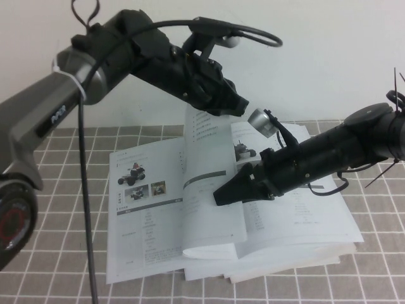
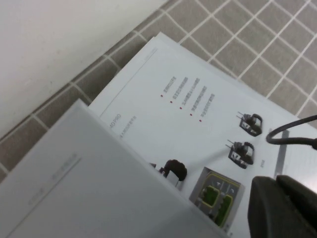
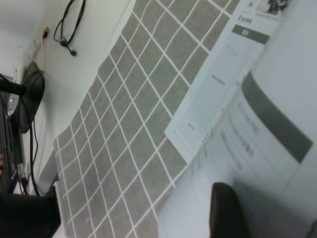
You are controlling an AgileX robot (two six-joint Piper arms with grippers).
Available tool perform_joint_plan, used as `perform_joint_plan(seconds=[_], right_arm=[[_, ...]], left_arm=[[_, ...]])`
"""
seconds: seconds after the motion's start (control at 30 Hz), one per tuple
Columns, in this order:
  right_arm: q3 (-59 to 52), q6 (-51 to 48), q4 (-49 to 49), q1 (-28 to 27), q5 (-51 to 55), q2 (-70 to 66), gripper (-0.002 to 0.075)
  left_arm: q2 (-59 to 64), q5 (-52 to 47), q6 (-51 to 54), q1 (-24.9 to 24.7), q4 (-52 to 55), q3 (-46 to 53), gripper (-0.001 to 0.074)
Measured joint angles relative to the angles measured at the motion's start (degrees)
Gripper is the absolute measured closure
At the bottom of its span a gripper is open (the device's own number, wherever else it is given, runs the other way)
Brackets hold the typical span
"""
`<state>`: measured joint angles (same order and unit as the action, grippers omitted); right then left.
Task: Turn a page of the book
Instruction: Open the closed book
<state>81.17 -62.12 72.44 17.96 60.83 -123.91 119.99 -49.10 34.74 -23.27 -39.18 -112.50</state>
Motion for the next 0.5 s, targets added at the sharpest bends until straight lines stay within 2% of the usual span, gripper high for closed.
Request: perform_joint_plan(seconds=[0.17, 0.5], right_arm=[[0.0, -0.14, 0.0, 0.0, 0.0, 0.0, 0.0372], [0.0, -0.88, -1.17, 0.0, 0.88, 0.0, 0.0372]], left_arm=[[5.32, -0.55, -1.0, -0.95, 3.15, -5.55, 0.0739], [7.06, -1.57, -2.79, -0.95, 9.83, -6.3, 0.0739]])
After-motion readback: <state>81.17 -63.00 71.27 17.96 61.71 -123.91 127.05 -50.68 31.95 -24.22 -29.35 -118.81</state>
